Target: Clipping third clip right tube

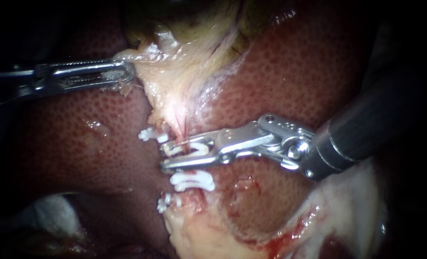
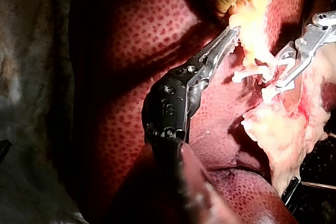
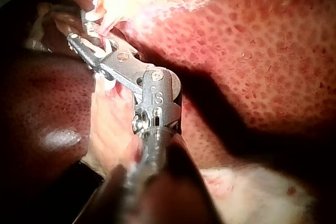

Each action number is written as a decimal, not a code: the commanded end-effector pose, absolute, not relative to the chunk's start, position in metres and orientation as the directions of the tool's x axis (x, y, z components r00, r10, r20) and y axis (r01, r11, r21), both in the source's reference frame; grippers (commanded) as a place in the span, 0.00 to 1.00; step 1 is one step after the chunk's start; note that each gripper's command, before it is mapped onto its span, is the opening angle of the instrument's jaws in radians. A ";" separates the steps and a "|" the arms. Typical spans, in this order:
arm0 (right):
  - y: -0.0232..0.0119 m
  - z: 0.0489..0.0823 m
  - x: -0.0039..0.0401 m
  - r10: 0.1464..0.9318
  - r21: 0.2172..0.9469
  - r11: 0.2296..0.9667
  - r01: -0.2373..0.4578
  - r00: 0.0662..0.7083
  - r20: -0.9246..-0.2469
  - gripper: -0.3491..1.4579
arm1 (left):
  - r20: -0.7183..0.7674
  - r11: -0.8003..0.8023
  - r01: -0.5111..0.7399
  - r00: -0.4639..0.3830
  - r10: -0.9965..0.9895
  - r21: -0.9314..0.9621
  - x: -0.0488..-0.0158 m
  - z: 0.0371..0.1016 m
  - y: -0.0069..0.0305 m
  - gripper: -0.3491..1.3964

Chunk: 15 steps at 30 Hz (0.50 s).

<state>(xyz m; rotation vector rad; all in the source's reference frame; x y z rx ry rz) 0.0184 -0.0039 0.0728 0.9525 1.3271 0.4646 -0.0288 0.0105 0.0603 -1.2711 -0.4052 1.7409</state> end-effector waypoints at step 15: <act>-0.0043 0.0729 0.0174 0.798 0.829 0.531 0.176 0.226 -0.559 0.00 | -0.579 -0.529 -0.476 -0.051 0.814 -0.702 -0.0290 0.0604 0.0106 0.00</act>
